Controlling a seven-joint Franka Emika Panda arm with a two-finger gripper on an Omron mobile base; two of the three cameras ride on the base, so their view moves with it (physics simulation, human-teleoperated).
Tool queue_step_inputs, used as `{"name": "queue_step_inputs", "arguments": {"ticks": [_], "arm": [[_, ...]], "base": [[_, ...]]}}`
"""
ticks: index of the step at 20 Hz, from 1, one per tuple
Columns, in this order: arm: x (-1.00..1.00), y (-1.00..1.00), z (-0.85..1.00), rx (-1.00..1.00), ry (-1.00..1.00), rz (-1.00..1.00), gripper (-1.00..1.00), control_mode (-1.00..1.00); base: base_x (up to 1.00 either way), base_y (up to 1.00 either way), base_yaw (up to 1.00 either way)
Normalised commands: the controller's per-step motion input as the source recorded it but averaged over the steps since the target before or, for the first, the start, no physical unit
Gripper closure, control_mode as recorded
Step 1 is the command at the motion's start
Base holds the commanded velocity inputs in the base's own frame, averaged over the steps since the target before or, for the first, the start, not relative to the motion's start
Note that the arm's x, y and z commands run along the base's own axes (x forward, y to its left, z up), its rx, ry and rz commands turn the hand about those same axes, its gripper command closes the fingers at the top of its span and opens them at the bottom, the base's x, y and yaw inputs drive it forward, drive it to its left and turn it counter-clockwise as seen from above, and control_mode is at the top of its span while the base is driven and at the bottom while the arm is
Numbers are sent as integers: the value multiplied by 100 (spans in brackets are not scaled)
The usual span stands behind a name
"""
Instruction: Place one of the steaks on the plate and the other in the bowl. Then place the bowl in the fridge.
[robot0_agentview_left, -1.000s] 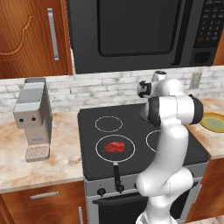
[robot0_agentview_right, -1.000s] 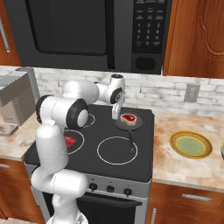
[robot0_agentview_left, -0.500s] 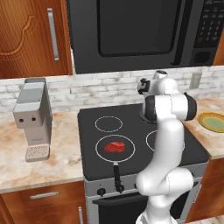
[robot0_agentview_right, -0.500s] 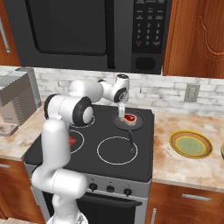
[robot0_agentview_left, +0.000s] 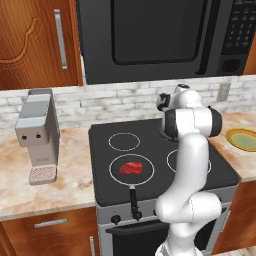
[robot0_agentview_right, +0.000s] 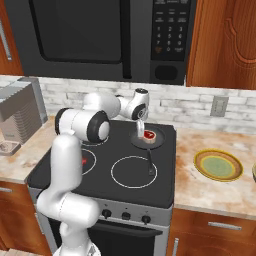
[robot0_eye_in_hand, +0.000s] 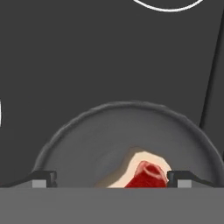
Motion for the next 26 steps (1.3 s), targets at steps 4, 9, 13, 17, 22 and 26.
{"name": "queue_step_inputs", "arguments": {"ticks": [4, 9, 13, 17, 22, 26], "arm": [[41, 0, 0, -5, 2, 0, -100, -100], [36, 0, -18, 0, 1, 5, -100, -100], [20, 0, -16, 0, 7, 3, -100, -100], [7, 0, -21, 0, 9, 0, -100, -100], [13, 0, -31, -1, 6, 0, -100, -100], [18, -8, -29, -2, 6, 0, -100, -100]], "base": [[0, 0, 0], [0, 0, 0], [0, 0, 0], [0, 0, 0], [0, 0, 0], [0, 0, 0]]}}
